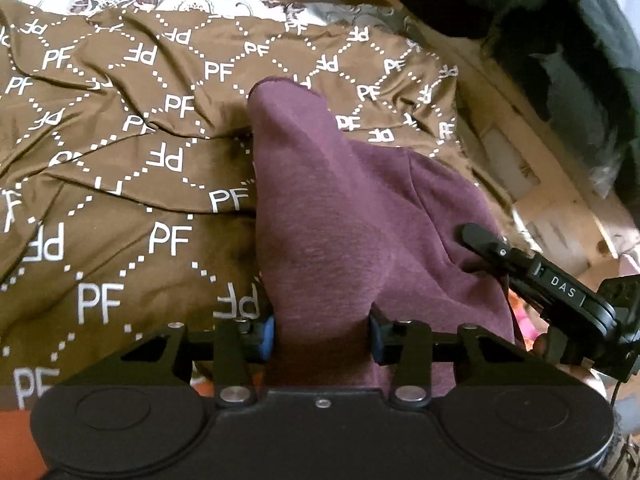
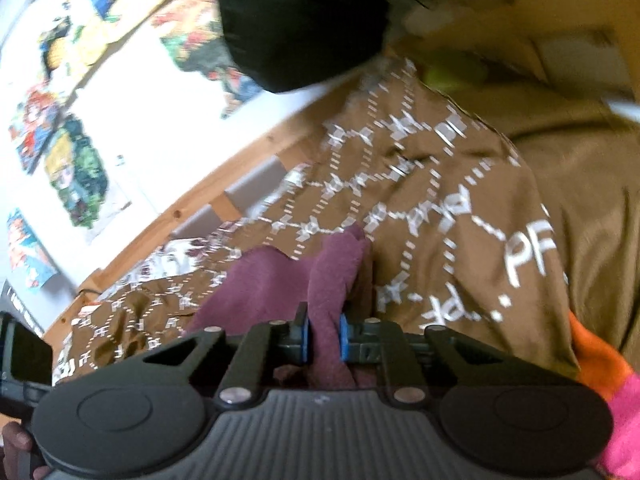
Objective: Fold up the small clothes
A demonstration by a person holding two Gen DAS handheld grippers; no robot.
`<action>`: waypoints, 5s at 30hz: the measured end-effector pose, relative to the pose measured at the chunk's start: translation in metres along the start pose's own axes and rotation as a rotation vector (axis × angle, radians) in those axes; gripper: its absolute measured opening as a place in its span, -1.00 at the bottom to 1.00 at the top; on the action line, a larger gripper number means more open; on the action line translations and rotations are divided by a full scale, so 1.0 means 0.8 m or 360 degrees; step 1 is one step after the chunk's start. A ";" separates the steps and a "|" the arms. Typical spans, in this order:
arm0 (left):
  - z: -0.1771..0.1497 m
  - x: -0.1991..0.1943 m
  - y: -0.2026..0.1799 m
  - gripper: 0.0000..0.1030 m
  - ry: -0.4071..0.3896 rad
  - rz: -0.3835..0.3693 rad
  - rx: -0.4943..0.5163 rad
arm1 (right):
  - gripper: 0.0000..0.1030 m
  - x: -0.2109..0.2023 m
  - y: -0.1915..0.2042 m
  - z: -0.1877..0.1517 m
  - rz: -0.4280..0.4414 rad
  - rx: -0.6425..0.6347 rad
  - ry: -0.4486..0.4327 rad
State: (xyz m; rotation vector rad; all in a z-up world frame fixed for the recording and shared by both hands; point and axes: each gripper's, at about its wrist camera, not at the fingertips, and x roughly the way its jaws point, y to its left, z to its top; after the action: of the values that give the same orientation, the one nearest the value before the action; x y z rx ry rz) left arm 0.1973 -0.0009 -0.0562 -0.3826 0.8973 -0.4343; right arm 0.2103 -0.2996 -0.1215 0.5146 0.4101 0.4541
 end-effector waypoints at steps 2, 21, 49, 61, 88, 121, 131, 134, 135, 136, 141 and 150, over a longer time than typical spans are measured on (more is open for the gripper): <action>-0.004 -0.014 0.000 -0.15 -0.0012 -0.0012 0.0009 | -0.70 -0.010 0.019 0.001 0.0016 -0.0067 -0.0008; 0.040 -0.158 0.110 -0.14 -0.0507 0.0360 0.0190 | -0.71 0.095 0.225 0.023 0.0364 -0.0576 -0.0067; 0.053 -0.103 0.185 0.63 -0.0403 0.0704 -0.0091 | 0.44 0.249 0.172 0.009 -0.0027 -0.0414 0.0186; 0.046 -0.155 0.123 0.99 -0.0554 0.0937 0.0025 | 0.98 0.172 0.185 0.015 0.0014 -0.0508 0.0016; -0.069 -0.221 -0.007 0.99 -0.0900 0.1149 0.0344 | 0.99 -0.059 0.211 -0.023 0.0037 -0.0654 -0.0350; -0.127 -0.182 0.069 0.99 -0.0655 0.1096 0.0073 | 0.99 -0.030 0.178 -0.113 -0.0098 -0.0649 -0.0078; -0.128 -0.181 0.067 0.99 -0.0652 0.1096 0.0090 | 0.99 -0.029 0.177 -0.112 -0.0098 -0.0646 -0.0079; -0.128 -0.181 0.067 0.99 -0.0651 0.1095 0.0091 | 0.99 -0.029 0.177 -0.112 -0.0097 -0.0647 -0.0080; -0.128 -0.181 0.067 0.99 -0.0651 0.1094 0.0091 | 0.99 -0.029 0.177 -0.111 -0.0097 -0.0646 -0.0079; -0.128 -0.181 0.067 0.99 -0.0651 0.1094 0.0092 | 0.99 -0.029 0.177 -0.112 -0.0099 -0.0646 -0.0079; -0.128 -0.181 0.065 0.99 -0.0652 0.1094 0.0101 | 0.99 -0.029 0.177 -0.112 -0.0100 -0.0644 -0.0079; -0.129 -0.181 0.063 0.99 -0.0652 0.1095 0.0111 | 0.99 -0.029 0.178 -0.112 -0.0100 -0.0640 -0.0081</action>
State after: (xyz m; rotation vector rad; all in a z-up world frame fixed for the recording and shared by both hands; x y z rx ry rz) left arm 0.0441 0.1020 -0.0441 -0.0747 0.5609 0.2427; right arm 0.1046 -0.1676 -0.1086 0.1228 0.2751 0.4479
